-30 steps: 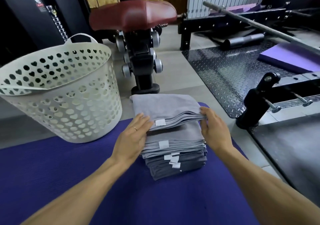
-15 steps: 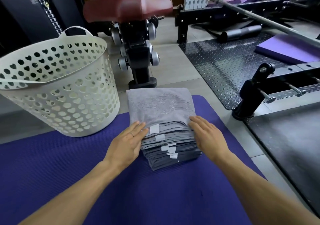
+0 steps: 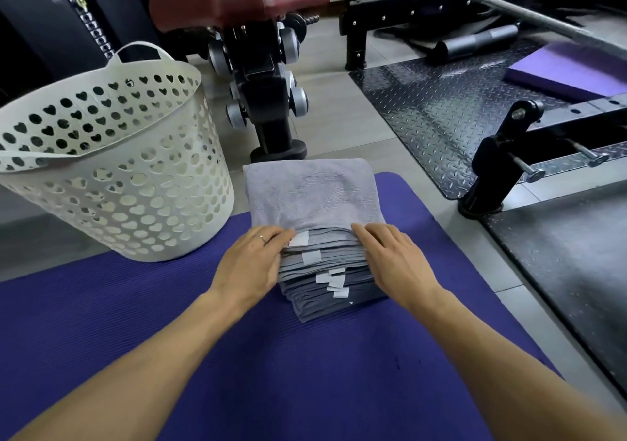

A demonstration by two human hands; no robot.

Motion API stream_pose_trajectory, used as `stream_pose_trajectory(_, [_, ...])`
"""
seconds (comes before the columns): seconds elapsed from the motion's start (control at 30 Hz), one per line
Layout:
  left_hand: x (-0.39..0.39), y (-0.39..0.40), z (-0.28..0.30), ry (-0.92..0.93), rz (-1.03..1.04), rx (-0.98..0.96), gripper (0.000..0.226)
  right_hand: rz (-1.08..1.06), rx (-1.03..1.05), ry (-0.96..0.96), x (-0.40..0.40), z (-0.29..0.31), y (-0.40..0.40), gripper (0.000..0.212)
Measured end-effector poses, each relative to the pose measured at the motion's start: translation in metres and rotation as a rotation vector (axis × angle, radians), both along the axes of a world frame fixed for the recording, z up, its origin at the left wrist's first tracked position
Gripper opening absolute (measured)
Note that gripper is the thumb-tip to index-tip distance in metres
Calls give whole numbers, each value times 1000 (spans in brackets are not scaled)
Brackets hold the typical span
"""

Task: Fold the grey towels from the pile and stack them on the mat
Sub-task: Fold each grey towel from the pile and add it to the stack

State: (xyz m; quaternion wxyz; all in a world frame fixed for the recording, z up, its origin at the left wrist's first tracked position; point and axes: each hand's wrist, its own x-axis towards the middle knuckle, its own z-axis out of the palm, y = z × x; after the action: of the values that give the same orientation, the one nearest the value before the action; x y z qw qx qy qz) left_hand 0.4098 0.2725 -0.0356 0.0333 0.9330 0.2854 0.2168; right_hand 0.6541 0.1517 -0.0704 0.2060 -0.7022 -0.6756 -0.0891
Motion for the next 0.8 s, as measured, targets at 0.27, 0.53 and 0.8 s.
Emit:
stream_pose_trajectory(0.27, [-1, -16, -2, -125, -30, 51, 30, -44, -1, -11, 10, -6, -8, 55])
stream_pose_trajectory(0.53, [0, -25, 5, -116, 51, -42, 23, -35, 39, -53, 11, 17, 12, 25])
stream_pose_trajectory(0.8, [24, -18, 34, -5, 231, -207, 27, -56, 37, 124, 21, 23, -4, 8])
